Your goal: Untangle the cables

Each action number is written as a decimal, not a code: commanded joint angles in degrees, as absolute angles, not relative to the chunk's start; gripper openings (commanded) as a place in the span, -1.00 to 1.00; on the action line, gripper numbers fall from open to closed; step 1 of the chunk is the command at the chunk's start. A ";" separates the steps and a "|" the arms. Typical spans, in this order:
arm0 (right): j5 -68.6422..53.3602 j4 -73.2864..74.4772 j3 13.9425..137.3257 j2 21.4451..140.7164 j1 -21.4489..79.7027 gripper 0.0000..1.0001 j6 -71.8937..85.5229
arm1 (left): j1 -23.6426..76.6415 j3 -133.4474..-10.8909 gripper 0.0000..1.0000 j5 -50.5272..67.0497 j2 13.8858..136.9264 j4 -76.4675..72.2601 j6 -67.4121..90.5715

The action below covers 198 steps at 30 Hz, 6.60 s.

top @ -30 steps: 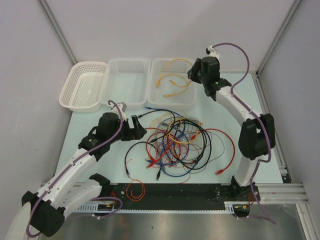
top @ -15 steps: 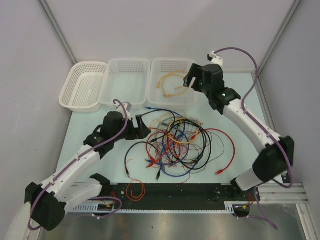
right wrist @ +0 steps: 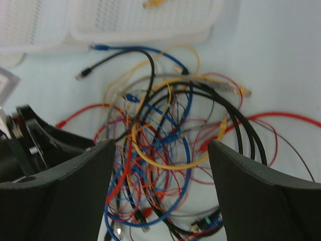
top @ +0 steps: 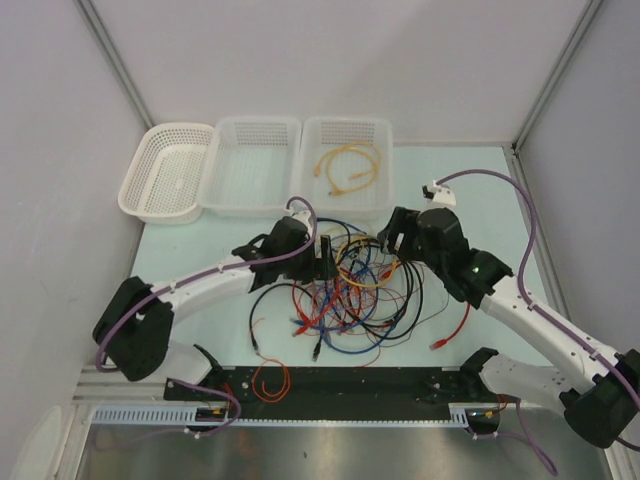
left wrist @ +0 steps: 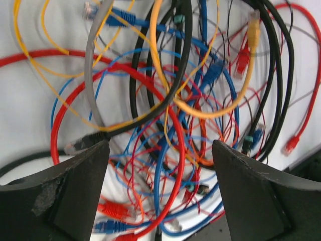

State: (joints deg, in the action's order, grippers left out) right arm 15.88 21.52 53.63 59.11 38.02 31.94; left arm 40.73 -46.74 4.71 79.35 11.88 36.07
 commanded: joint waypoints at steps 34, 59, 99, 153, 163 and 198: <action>14.85 22.50 45.79 52.65 36.47 0.57 32.87 | 30.94 -55.55 -0.66 -2.81 97.30 16.61 41.13; 12.13 14.24 45.79 46.14 39.11 0.61 33.75 | 31.11 -74.78 -1.00 -0.97 55.28 26.72 26.46; 13.71 15.03 46.93 38.23 34.63 0.54 28.83 | 28.57 -124.67 -0.99 -3.60 109.82 25.65 22.85; 4.77 21.35 41.57 54.39 36.47 0.48 33.49 | 39.81 -54.23 0.22 -5.71 80.25 14.68 38.93; 0.80 20.65 41.13 66.09 37.71 0.33 36.99 | 39.81 -45.62 0.27 -3.34 73.31 13.36 41.13; -1.58 11.59 35.68 63.72 34.81 -0.45 45.96 | 39.81 -36.21 0.34 -4.13 61.35 12.92 42.36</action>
State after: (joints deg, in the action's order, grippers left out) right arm -3.27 7.94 35.44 66.67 34.54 46.30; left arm 39.72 -36.25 -2.98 62.92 14.13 41.58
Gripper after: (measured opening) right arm 0.158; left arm 0.666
